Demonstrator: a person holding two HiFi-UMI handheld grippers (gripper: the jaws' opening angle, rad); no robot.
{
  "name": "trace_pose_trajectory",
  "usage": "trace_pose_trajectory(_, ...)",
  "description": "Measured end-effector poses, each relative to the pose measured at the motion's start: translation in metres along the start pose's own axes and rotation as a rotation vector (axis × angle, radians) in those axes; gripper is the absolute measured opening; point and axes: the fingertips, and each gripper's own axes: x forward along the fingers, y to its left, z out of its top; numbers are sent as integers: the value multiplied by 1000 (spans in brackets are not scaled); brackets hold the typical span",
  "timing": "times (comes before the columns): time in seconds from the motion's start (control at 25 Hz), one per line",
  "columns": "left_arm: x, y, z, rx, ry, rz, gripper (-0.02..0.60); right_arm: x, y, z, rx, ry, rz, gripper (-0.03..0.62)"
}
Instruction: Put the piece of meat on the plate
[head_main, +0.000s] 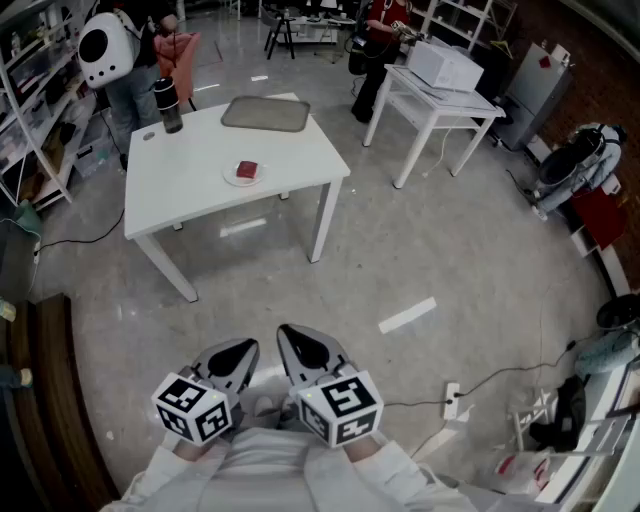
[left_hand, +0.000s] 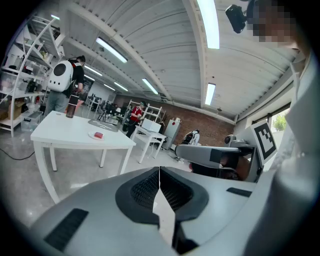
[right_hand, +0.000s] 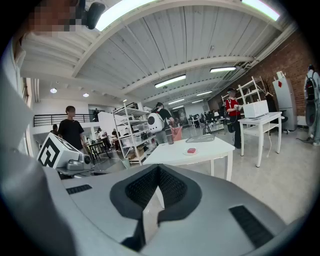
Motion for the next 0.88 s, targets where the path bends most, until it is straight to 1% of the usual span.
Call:
trace_pose_trajectory(0.16,-1,-1,-4,-15,6,8,12,-1,5,-3,-30,16,16,15)
trace_pose_trajectory(0.36,-1,2,-10,-45,17,14,12,-1,3,-5,-28,27,16,15)
trace_pose_trajectory(0.52,-3,10,-10,-49,16,33,12,1,3,-9,-21,31,15,15)
trace_pose_trajectory(0.68,2,7,-10,-57,18,22,12,2,4,-8,-28,22,31,15)
trace_pose_trajectory(0.88,18,2,-8,-33,52,-3,12,3,-7,-3,-30,4,26,15)
